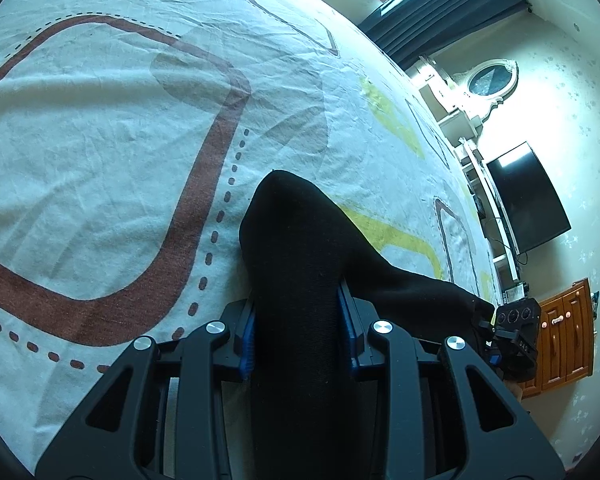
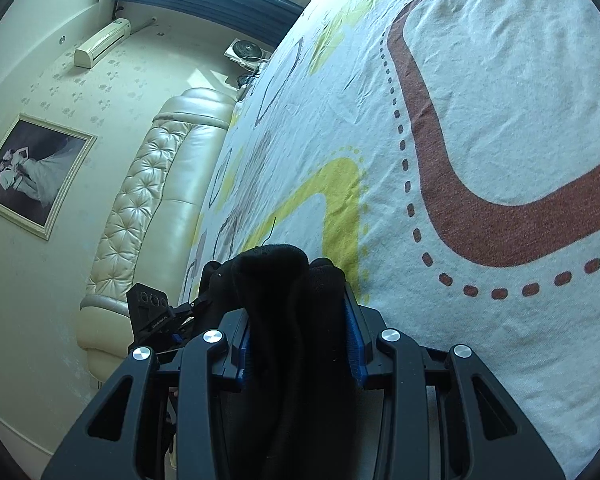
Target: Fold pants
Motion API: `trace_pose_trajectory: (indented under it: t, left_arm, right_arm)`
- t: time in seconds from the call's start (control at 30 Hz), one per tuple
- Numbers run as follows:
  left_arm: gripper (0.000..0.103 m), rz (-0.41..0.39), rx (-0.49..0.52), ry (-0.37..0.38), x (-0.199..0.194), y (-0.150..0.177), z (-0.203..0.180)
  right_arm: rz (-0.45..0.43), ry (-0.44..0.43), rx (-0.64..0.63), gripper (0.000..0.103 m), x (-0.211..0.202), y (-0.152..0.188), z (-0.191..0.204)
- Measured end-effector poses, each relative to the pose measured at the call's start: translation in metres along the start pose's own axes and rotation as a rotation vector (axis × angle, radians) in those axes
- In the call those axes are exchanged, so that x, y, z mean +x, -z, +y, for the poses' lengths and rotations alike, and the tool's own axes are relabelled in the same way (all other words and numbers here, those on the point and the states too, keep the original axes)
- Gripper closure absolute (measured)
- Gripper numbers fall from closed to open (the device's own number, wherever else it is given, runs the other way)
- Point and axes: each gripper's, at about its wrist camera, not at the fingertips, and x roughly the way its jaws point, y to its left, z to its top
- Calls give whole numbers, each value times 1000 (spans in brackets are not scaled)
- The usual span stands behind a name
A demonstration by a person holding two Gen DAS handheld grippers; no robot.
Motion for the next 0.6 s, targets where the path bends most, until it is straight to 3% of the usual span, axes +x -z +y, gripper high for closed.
trace_pose_trajectory:
  t: [0.5,0.6]
  left_arm:
    - [70,-7,-22,32,1,1,6]
    - [62,-9,-31,70,-4,2,7]
  right_arm:
    - [-6,-28,18,65,-3,-4,-9]
    - [1,-51,35,59,-6,-4,-11]
